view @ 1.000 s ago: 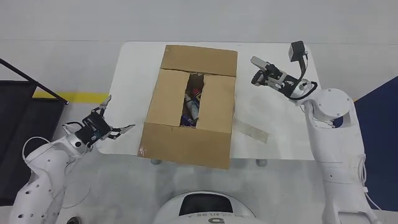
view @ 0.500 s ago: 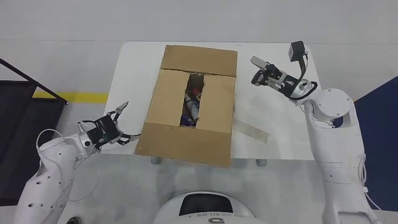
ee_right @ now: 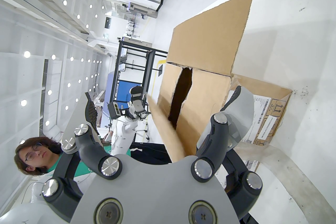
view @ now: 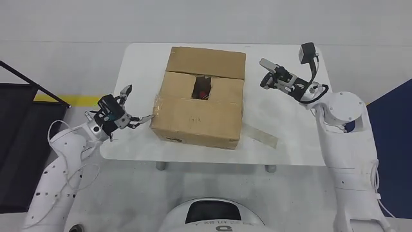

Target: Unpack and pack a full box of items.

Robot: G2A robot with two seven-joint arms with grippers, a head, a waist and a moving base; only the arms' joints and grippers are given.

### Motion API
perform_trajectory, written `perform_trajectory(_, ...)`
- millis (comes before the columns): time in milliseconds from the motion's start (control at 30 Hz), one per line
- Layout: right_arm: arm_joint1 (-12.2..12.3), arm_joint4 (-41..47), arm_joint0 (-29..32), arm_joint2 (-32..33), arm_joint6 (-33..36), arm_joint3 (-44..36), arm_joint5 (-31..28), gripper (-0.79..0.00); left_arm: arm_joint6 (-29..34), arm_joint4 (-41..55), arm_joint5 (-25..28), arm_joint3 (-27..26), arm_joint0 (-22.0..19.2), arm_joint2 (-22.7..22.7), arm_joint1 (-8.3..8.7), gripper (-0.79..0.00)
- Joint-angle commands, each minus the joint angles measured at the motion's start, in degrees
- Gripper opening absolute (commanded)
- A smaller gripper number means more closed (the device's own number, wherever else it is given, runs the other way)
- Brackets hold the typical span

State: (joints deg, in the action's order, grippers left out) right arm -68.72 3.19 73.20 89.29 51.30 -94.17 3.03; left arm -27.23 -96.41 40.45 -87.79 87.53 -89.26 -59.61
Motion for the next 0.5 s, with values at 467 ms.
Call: perform_trajectory(467, -1.2, -9.7, -10.0, -10.9, -11.1, 9.4, 12.8, 0.000, 1.2, 3.1, -4.0, 2.8, -1.7, 4.1, -0.50, 0.000)
